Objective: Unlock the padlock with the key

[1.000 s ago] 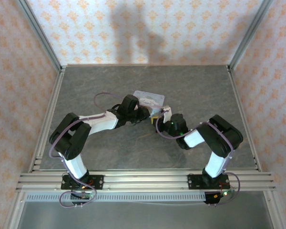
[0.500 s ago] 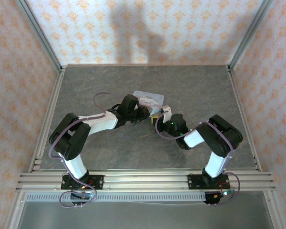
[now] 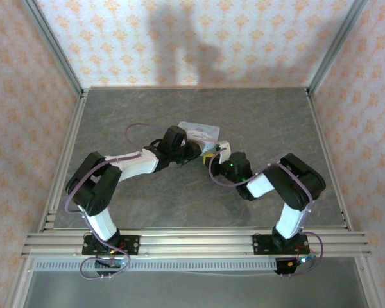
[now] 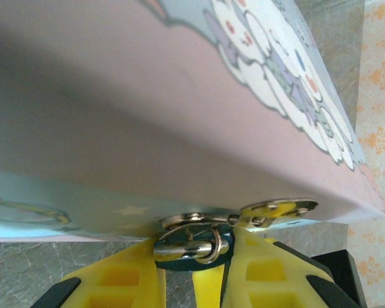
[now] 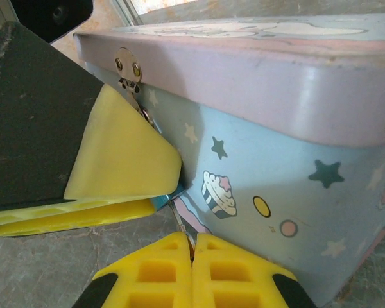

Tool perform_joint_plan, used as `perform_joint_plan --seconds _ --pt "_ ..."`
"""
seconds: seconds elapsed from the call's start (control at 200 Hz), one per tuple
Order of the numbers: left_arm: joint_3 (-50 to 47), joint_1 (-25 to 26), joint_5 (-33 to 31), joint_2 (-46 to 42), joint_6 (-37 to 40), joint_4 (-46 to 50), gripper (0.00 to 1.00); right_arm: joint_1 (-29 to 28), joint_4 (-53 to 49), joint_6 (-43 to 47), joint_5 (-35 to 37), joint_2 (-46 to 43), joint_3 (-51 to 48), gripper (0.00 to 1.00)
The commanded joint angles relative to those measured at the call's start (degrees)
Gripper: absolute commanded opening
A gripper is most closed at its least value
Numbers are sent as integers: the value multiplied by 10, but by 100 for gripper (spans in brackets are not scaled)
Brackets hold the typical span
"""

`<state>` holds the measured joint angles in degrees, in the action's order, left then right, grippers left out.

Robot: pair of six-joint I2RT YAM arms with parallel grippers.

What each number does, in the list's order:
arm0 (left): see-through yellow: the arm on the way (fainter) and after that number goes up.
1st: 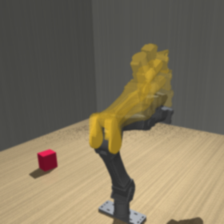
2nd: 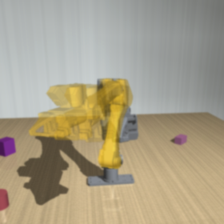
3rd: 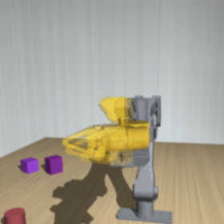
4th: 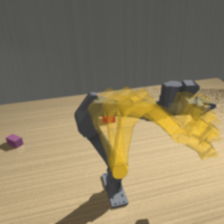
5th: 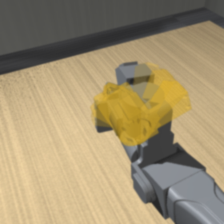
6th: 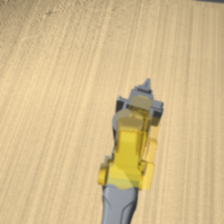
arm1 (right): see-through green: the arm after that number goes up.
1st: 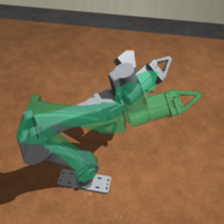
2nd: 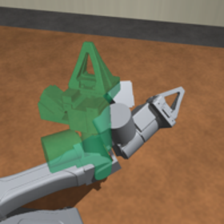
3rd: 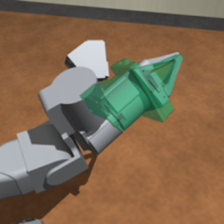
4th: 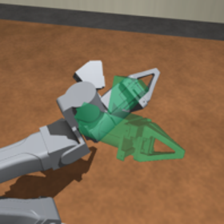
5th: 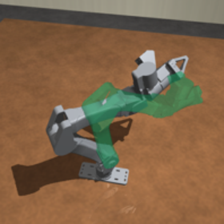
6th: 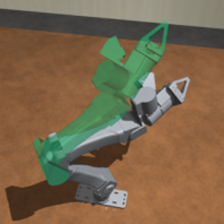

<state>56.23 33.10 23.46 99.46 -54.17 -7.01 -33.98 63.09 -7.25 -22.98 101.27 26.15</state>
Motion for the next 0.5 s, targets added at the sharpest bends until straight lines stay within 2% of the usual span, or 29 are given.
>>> perform_joint_plan --seconds 0.0,0.495 --pt "21 18 47 -17 -5 -5 22 -2 65 -1 -2 10 34 0" --pt "23 20 45 -16 -2 -1 22 3 76 -25 -32 23 57 0"
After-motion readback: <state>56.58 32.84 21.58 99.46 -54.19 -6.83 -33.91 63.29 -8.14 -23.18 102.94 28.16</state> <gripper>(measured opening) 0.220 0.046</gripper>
